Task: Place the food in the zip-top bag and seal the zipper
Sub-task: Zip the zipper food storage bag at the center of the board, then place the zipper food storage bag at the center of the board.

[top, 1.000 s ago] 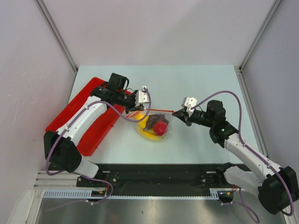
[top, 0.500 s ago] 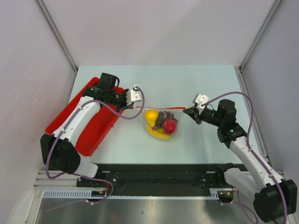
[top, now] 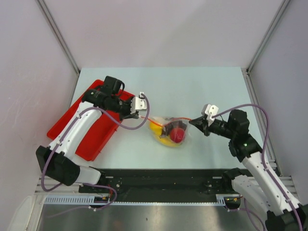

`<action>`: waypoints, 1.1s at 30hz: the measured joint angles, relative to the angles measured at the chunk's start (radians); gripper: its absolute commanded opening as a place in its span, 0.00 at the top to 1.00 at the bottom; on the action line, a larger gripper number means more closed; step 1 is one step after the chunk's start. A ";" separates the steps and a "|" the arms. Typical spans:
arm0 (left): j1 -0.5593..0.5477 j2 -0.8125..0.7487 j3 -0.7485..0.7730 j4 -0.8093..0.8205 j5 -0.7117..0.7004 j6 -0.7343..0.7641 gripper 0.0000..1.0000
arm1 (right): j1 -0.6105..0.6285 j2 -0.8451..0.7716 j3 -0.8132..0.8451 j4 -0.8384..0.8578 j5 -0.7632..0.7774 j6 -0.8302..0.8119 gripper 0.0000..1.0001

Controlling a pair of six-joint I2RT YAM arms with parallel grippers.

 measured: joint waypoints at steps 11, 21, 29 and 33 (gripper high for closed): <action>-0.060 0.007 0.047 -0.011 -0.024 -0.131 1.00 | 0.047 0.059 0.041 -0.108 0.063 0.072 1.00; -0.043 0.500 0.160 0.320 -0.211 -0.407 1.00 | -0.097 0.588 0.083 0.109 0.144 0.061 1.00; -0.036 0.528 0.204 0.376 -0.224 -0.506 0.97 | -0.115 0.669 0.156 0.205 0.199 0.066 1.00; -0.037 0.516 0.203 0.376 -0.220 -0.529 0.56 | -0.124 0.710 0.198 0.211 0.214 0.067 0.53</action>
